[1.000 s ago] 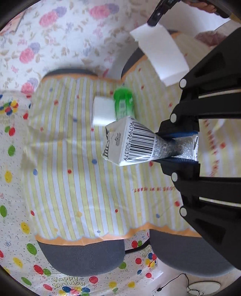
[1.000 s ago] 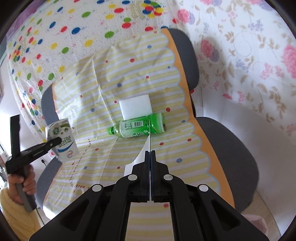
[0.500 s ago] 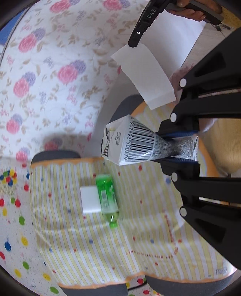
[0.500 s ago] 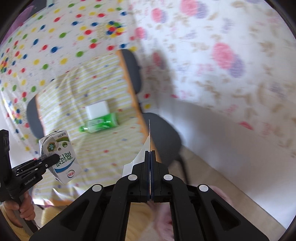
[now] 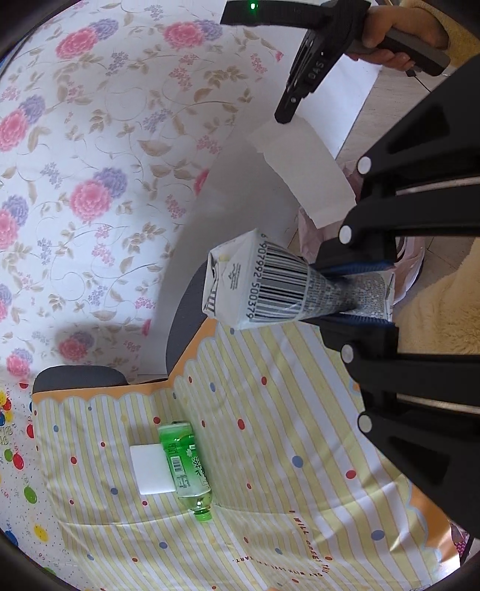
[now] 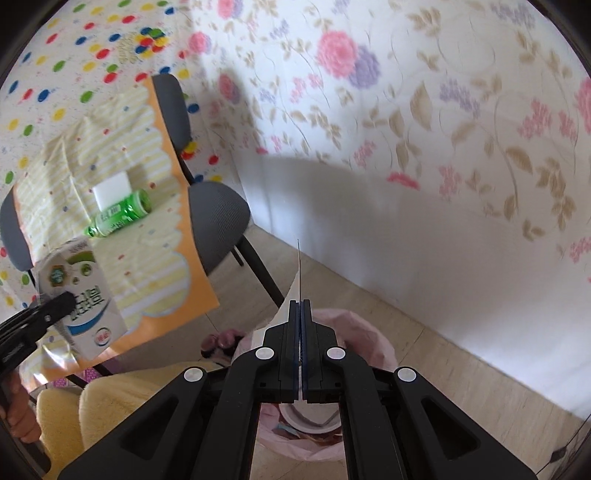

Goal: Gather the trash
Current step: 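Carry the paper strip and milk carton over the pink bin and open both grippers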

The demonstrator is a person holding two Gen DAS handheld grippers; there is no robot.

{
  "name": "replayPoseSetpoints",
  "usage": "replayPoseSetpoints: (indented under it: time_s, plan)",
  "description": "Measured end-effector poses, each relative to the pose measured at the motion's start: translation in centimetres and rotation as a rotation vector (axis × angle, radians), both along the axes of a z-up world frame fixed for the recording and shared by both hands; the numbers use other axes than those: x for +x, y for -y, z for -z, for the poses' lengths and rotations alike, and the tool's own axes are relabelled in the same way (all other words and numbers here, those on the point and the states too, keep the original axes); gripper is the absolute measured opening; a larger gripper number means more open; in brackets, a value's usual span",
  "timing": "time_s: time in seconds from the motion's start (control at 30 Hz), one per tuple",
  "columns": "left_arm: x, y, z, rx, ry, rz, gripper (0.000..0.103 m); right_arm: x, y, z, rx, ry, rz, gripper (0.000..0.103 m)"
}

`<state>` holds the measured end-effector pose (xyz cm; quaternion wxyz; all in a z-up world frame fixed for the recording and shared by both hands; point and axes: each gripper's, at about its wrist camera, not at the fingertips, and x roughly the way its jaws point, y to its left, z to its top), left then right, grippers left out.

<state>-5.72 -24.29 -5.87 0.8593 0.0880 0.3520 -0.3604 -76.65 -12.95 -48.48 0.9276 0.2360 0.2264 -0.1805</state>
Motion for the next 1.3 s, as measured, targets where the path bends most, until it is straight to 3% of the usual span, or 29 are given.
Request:
replayPoseSetpoints:
  time_s: [0.2,0.4,0.73,1.03,1.1,1.17,1.2,1.3]
  plan:
    - [0.1,-0.1,0.5,0.02,0.0,-0.013,0.017,1.6,0.7,2.3,0.068,-0.043,-0.002,0.013]
    - [0.0,0.3,1.1,0.034,-0.01,-0.001,0.017,0.8,0.5,0.9,0.055,0.006,-0.014,0.016]
    - [-1.5,4.1,2.1,0.036,-0.046,0.149,0.017,-0.9,0.7,-1.1,0.051,0.092,-0.022,0.016]
    - [-3.8,10.7,2.9,0.056,-0.043,0.316,0.017,-3.4,3.4,-0.8,0.071,0.116,0.044,0.017]
    - [-3.9,11.5,3.1,0.05,-0.056,0.329,0.024,-3.8,3.8,-0.6,0.077,0.116,0.054,0.017]
    - [-3.7,11.7,3.1,0.044,-0.058,0.318,0.058,-4.0,4.1,-0.4,0.082,0.114,0.064,0.017]
    - [-3.6,11.6,3.2,0.043,-0.055,0.311,0.063,-4.0,4.2,-0.4,0.083,0.113,0.068,0.017]
    - [-3.2,10.9,2.9,0.048,-0.042,0.298,0.065,-3.8,4.1,-0.1,0.09,0.11,0.068,0.017]
